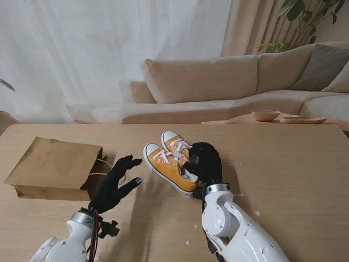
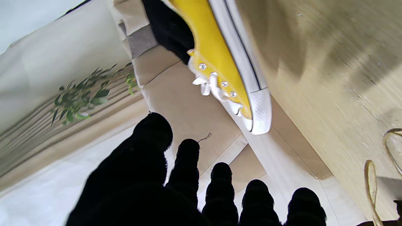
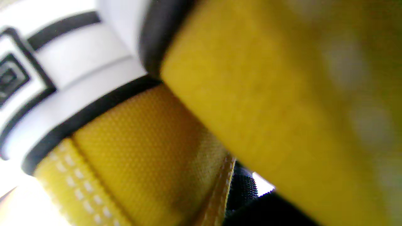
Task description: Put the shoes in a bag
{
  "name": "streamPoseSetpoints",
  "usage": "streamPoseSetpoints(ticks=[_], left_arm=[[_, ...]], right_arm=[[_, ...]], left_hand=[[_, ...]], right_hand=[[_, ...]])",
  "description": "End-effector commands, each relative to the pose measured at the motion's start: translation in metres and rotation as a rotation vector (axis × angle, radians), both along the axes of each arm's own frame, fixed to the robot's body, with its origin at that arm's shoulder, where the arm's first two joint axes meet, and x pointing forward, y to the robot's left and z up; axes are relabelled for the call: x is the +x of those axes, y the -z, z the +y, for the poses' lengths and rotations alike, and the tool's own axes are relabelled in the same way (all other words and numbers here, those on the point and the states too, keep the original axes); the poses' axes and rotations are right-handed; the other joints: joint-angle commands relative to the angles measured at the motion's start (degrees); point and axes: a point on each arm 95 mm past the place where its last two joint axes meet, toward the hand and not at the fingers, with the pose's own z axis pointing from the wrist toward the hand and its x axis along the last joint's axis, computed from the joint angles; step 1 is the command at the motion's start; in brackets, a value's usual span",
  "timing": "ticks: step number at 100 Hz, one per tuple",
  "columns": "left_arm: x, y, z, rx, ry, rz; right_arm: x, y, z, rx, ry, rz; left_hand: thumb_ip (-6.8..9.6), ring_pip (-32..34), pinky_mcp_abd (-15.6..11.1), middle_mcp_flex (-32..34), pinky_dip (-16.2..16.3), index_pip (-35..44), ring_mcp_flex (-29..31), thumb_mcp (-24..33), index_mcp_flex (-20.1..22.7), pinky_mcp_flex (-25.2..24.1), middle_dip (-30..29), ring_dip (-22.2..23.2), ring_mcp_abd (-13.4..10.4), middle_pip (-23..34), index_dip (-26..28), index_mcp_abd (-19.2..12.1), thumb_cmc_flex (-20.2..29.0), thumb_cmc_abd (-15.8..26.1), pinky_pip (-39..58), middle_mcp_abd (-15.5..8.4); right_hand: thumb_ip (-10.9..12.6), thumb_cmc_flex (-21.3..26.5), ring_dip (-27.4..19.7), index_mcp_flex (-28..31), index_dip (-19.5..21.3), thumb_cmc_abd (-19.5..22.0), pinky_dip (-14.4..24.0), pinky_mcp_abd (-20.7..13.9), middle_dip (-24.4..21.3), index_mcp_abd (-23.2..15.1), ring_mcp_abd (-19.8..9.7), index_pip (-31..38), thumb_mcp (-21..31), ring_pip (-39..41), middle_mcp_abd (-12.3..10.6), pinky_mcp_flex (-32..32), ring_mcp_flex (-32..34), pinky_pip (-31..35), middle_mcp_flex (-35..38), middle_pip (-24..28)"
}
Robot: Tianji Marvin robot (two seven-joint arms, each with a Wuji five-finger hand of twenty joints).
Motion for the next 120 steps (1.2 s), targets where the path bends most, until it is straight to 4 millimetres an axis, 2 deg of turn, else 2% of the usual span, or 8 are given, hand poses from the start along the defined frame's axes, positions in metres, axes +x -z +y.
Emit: streamPoseSetpoints(ticks=[1, 44, 57, 75, 96, 101, 109, 120], left_arm=[[0.005, -0.007, -0.003, 0.045, 0.029, 0.009], [0.052, -0.046, -0.002, 0.399, 0.139, 0.022], [0.07, -0.048, 0.005, 0.562, 0.169, 0.023], [0.089, -0.051, 0.014, 0.787, 0.208, 0.055], [0.098, -0.048, 0.028, 1.005, 0.2, 0.068], [0.099, -0.046, 0.032, 1.046, 0.194, 0.07], [0.099, -0.042, 0.036, 1.091, 0.178, 0.086], [0.101, -0.034, 0.041, 1.124, 0.153, 0.117]], right_arm=[[-0.005, -0.01, 0.004, 0.019, -0.027, -0.032], [-0.028, -0.013, 0.002, -0.027, -0.071, -0.049], [-0.031, -0.015, 0.001, -0.014, -0.065, -0.046], [-0.033, -0.015, -0.002, -0.002, -0.052, -0.045], [-0.034, -0.016, -0.005, 0.011, -0.04, -0.048], [-0.034, -0.016, -0.006, 0.014, -0.037, -0.048], [-0.034, -0.017, -0.007, 0.019, -0.034, -0.049], [-0.034, -0.018, -0.007, 0.022, -0.033, -0.051]], left_hand=[[0.14, 0.1, -1.3, 0.3, 0.0, 0.3, -0.8, 1.7, 0.8, 0.0, 1.0, 1.5, -0.3, 1.4, 0.6, 0.4, 2.4, -1.3, -0.9, 0.8], [-0.24, 4.2, 1.0, 1.4, 15.6, 3.6, -1.0, 10.6, 3.6, -1.5, 6.3, 17.5, 3.0, 9.3, 5.8, 6.0, -1.0, -6.2, 4.6, 4.3], [-0.52, 4.8, 0.9, 1.5, 20.6, 4.2, -1.1, 12.4, 1.3, -1.9, 7.2, 22.0, 3.5, 9.5, 7.1, 4.8, -2.3, -7.9, 6.1, 3.8], [-0.73, 4.3, 0.3, 0.8, 23.1, 5.0, -1.0, 12.9, -2.9, -1.9, 7.5, 22.6, 2.9, 6.7, 8.5, 3.0, -3.3, -9.1, 6.6, 2.0], [-0.94, 5.5, 0.7, 0.8, 27.4, 5.3, -1.3, 15.9, -2.8, -2.4, 9.6, 25.0, 3.5, 6.8, 9.6, 3.5, -5.1, -10.8, 8.2, 1.9], [-1.03, 5.7, 0.9, 0.8, 28.5, 5.5, -1.4, 16.1, -1.6, -2.6, 10.0, 26.4, 3.5, 7.5, 9.9, 4.5, -5.6, -10.6, 8.4, 1.9], [-1.11, 5.4, 0.8, 1.0, 28.7, 8.3, -1.3, 15.9, 4.9, -2.5, 10.0, 26.5, 3.4, 7.7, 11.2, 10.9, -6.0, -10.2, 8.0, 2.1], [-1.17, 4.4, 0.7, 0.9, 27.8, 10.1, -1.1, 15.8, 7.6, -2.2, 9.5, 25.1, 3.2, 7.3, 13.1, 14.9, -6.6, -9.7, 6.8, 2.0]], right_hand=[[4.1, 5.1, 0.4, 4.4, 4.6, 11.7, 0.2, -1.7, 0.5, -20.8, -2.3, 3.5, 6.4, 0.5, -1.6, -0.7, -1.0, 0.4, -1.3, 1.5], [4.4, 4.3, 0.0, 5.3, 4.4, 10.9, 0.4, -0.8, -0.4, -20.9, -1.6, 1.2, 7.0, -0.3, -0.9, -0.3, -0.8, 0.2, -1.0, -0.3], [4.4, 4.5, 0.0, 5.3, 4.7, 10.9, 0.4, -0.9, -0.5, -20.7, -1.6, 1.2, 7.0, -0.5, -0.9, -0.3, -0.8, 0.2, -1.0, -0.6], [4.6, 4.6, -0.1, 5.4, 4.8, 10.8, 0.4, -0.9, -0.4, -20.4, -1.5, 1.1, 7.1, -0.5, -0.8, -0.3, -0.8, 0.2, -1.0, -0.7], [4.6, 4.6, -0.1, 5.6, 4.9, 10.7, 0.5, -0.9, -0.4, -20.3, -1.5, 1.1, 7.2, -0.5, -0.8, -0.2, -0.7, 0.2, -1.0, -0.7], [4.6, 4.6, -0.1, 5.5, 4.9, 10.8, 0.5, -1.0, -0.4, -20.4, -1.5, 0.9, 7.2, -0.5, -0.9, -0.2, -0.8, 0.1, -1.1, -0.7], [4.6, 4.6, -0.1, 5.5, 4.9, 10.8, 0.5, -1.0, -0.4, -20.3, -1.5, 0.9, 7.2, -0.5, -0.9, -0.2, -0.9, 0.1, -1.2, -0.7], [4.7, 4.6, 0.0, 5.6, 4.9, 10.7, 0.5, -0.9, -0.4, -20.4, -1.4, 0.9, 7.3, -0.5, -0.9, -0.1, -0.8, 0.2, -1.2, -0.7]])
